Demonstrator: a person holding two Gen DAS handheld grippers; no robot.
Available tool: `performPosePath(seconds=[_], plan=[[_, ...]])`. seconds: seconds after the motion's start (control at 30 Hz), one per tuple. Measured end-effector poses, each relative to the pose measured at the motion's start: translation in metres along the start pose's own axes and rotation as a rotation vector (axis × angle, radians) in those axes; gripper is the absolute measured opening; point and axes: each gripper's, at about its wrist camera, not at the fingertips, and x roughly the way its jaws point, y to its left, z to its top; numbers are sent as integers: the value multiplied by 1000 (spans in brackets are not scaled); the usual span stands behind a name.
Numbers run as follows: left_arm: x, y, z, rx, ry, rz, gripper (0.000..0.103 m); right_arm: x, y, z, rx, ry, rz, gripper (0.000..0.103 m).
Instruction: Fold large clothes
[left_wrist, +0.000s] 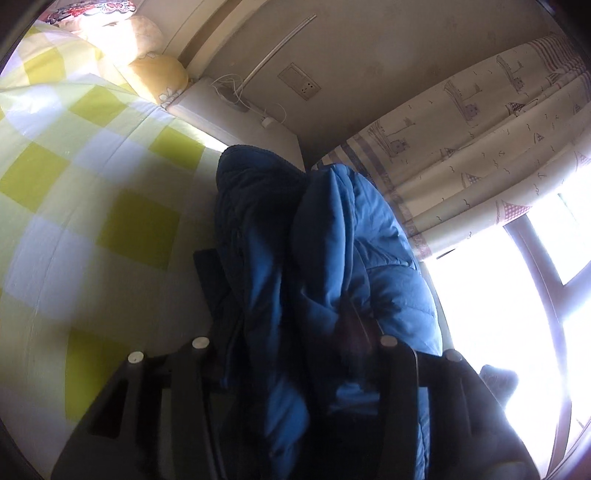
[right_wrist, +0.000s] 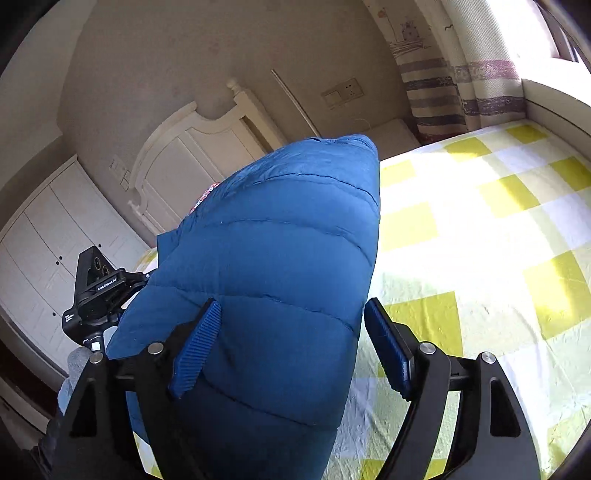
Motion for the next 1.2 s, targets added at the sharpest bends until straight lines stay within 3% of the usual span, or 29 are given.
performPosePath(seconds=[0.07, 0.13, 0.23, 0.27, 0.37, 0.53, 0.6, 0.7, 0.83, 1.2], plan=[[-10, -2, -4, 14, -18, 33, 53, -20, 9, -5, 10, -13, -11, 86], [-35, -5, -11, 24, -81, 83, 62, -47, 26, -11, -14, -68, -27, 90], [-105, -27, -37, 128, -309, 119, 86, -97, 56, -33, -96, -166, -44, 90], [-128, -37, -51, 177, -378, 135, 100, -112, 67, -44, -127, -192, -54, 90], [-180, -73, -102, 339, -533, 234, 101, -139, 99, -75, -238, -260, -125, 93], [-212, -112, -199, 457, -637, 492, 101, -174, 138, -147, -339, -342, -257, 97], [-217, -116, -239, 504, -630, 501, 101, -181, 144, -168, -344, -350, -292, 97], [-217, -121, -280, 518, -558, 463, 101, -184, 146, -188, -377, -336, -352, 97], [-220, -127, -317, 555, -534, 451, 101, -198, 152, -201, -397, -355, -377, 97], [-226, -133, -333, 572, -542, 457, 101, -207, 158, -204, -424, -383, -370, 98]])
